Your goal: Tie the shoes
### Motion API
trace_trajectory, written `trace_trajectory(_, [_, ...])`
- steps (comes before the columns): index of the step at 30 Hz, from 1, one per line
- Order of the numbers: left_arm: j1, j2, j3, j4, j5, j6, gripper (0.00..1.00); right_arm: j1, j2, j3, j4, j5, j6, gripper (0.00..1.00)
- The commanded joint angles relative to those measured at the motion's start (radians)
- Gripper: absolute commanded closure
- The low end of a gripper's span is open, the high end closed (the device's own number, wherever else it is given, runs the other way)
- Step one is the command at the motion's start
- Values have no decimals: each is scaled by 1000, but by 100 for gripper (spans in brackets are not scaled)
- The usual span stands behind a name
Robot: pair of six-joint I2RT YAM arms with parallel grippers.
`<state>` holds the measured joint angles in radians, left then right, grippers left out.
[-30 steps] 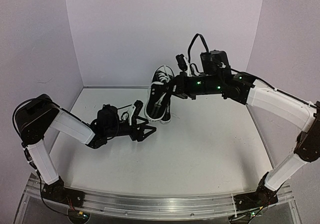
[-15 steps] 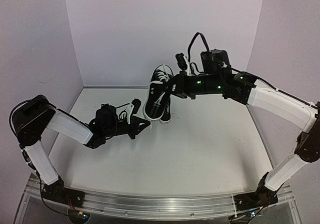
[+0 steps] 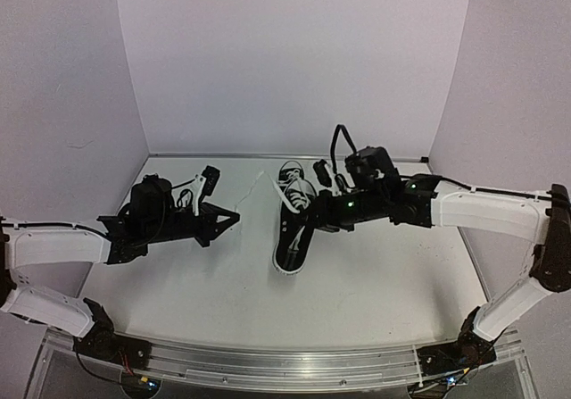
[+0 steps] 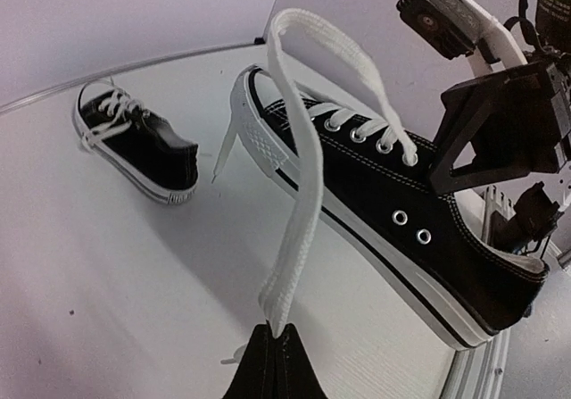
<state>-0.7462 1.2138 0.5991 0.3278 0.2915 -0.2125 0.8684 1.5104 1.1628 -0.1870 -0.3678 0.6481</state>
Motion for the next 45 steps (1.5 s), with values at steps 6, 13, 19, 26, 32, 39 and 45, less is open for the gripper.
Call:
trace_trajectory(6, [-2, -69, -100, -224, -6, -82, 100, 90, 198, -72, 260, 54, 38, 100])
trace_trajectory(13, [-2, -48, -91, -316, -65, -113, 100, 129, 257, -90, 266, 107, 102, 86])
trace_trajectory(19, [-2, -70, -84, -379, -89, -139, 100, 130, 204, -71, 200, 132, 67, 44])
trace_trajectory(26, [-2, -104, -73, -410, -118, -152, 100, 128, 300, 190, -23, 257, -142, 37])
trace_trajectory(32, [-2, -140, -65, -422, -115, -168, 100, 128, 493, 462, -220, 318, -305, 49])
trace_trajectory(39, [-2, -182, -73, -429, -128, -181, 100, 129, 691, 655, -320, 340, -397, 56])
trace_trajectory(45, [-2, -199, -82, -443, -127, -186, 100, 129, 796, 737, -359, 401, -428, 58])
